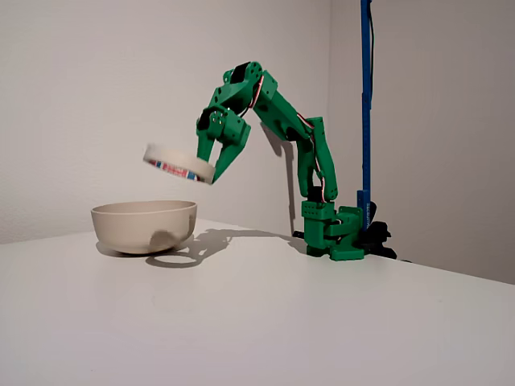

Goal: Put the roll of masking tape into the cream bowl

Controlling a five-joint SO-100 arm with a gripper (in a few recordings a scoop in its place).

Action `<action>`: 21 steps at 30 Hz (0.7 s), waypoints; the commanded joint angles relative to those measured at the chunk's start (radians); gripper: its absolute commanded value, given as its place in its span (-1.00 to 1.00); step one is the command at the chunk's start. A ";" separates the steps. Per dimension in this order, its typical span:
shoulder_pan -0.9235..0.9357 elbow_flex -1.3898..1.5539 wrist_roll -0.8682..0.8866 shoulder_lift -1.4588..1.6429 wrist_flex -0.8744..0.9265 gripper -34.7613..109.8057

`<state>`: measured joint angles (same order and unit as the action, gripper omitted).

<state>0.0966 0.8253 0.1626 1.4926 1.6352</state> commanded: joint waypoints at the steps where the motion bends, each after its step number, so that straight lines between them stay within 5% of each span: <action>1: 0.051 -0.083 -0.003 0.213 0.026 -0.64; 21: 0.347 -0.080 -0.072 0.454 0.054 -0.64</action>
<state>0.3651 0.8023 0.0890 1.8684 1.6751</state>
